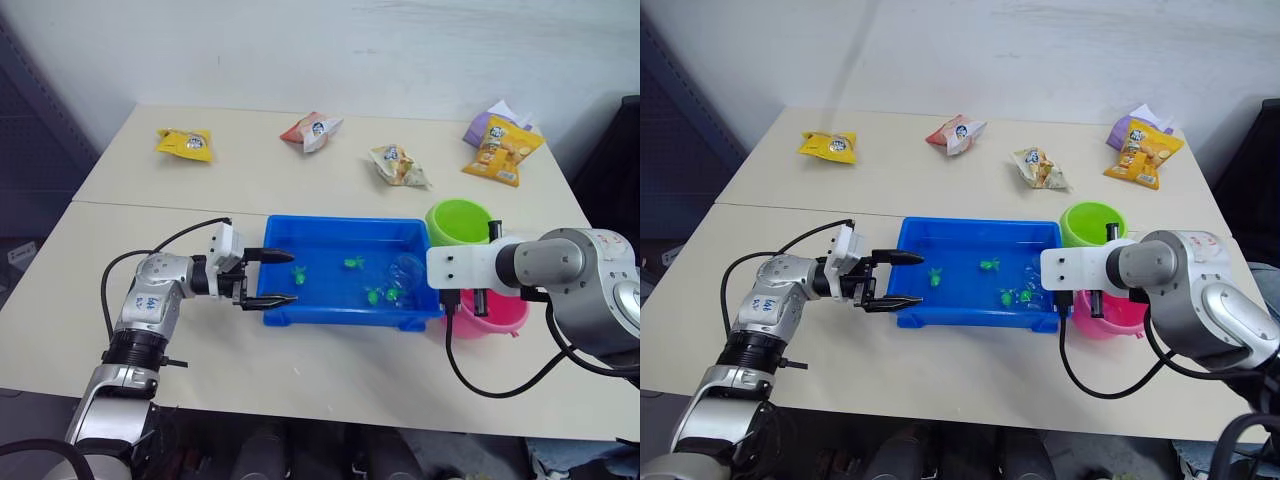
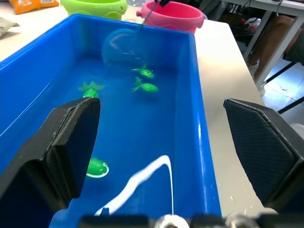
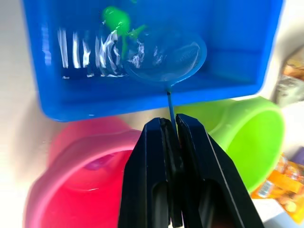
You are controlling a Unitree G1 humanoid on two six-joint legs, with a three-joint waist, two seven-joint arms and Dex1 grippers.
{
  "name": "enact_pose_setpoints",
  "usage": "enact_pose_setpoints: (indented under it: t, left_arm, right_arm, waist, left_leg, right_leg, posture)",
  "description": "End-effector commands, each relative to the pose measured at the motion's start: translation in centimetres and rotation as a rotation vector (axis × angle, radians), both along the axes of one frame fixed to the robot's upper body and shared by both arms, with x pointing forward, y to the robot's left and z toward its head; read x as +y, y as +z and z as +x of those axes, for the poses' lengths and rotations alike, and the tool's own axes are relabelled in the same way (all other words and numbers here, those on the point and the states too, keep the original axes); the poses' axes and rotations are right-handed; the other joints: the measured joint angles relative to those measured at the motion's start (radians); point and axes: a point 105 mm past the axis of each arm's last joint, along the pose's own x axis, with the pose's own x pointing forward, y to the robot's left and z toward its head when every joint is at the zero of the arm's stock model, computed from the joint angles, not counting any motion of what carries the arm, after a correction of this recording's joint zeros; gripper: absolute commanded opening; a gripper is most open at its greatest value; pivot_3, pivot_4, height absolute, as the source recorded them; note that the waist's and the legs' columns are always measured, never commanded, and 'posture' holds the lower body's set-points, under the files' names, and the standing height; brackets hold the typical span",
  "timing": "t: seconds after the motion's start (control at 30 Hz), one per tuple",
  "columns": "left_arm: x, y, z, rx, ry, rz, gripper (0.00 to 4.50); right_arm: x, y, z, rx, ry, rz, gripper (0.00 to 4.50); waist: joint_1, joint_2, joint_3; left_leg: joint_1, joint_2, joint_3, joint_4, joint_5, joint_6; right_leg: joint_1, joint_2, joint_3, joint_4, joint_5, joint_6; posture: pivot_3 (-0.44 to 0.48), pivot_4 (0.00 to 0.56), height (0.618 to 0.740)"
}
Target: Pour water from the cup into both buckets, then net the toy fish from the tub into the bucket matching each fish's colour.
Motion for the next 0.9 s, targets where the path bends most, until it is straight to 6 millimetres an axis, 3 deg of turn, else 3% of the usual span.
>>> enact_pose_setpoints:
  t: [0.03, 0.3, 0.9]
  left_arm:
    - [0.0, 0.8, 0.3, -0.046, -0.007, -0.004, 4.48]
    - [0.1, 0.7, 0.1, -0.052, -0.005, -0.004, 4.48]
    - [-0.5, 2.4, -0.7, -0.056, 0.018, -0.006, 4.48]
  right_arm:
    - [0.0, 0.3, -0.7, 0.032, -0.006, -0.015, 0.00]
    - [1.1, 0.0, -1.0, 0.102, -0.026, 0.088, 0.00]
    - [0.6, -2.0, -1.3, 0.133, -0.246, 0.406, 0.00]
  waist:
    - [-0.001, 0.000, 0.000]
    - [-0.001, 0.000, 0.000]
    - [-0.003, 0.000, 0.000]
  left_leg:
    - [0.000, 0.000, 0.000, 0.000, 0.000, 0.000]
    - [0.000, 0.000, 0.000, 0.001, 0.000, 0.000]
    - [0.000, 0.000, -0.001, 0.000, -0.001, 0.000]
  right_leg:
    - [0.000, 0.000, 0.000, 0.000, 0.000, 0.000]
    - [0.000, 0.000, 0.000, 0.000, 0.000, 0.000]
    - [0.000, 0.000, 0.000, 0.000, 0.000, 0.000]
  posture:
    - [0.000, 0.150, 0.738]
    - [0.000, 0.150, 0.738]
    - [0.000, 0.150, 0.738]
